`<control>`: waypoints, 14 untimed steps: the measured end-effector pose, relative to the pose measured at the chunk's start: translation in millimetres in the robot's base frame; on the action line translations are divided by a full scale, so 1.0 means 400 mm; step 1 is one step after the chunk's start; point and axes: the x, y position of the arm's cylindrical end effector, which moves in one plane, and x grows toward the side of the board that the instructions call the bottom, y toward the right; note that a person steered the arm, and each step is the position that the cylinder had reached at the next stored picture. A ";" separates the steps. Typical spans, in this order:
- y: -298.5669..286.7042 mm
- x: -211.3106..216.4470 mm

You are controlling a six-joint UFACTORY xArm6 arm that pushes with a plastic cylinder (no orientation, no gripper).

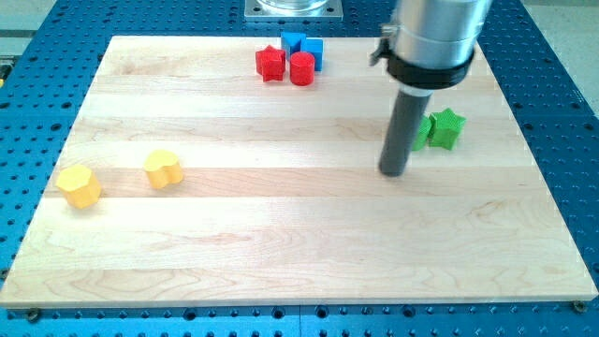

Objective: Move the blue triangle diagonally to the top left side of the yellow heart

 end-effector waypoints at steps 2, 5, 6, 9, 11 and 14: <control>-0.040 -0.358; -0.186 -0.534; -0.142 -0.569; -0.182 -0.680; -0.297 -0.665; -0.399 -0.634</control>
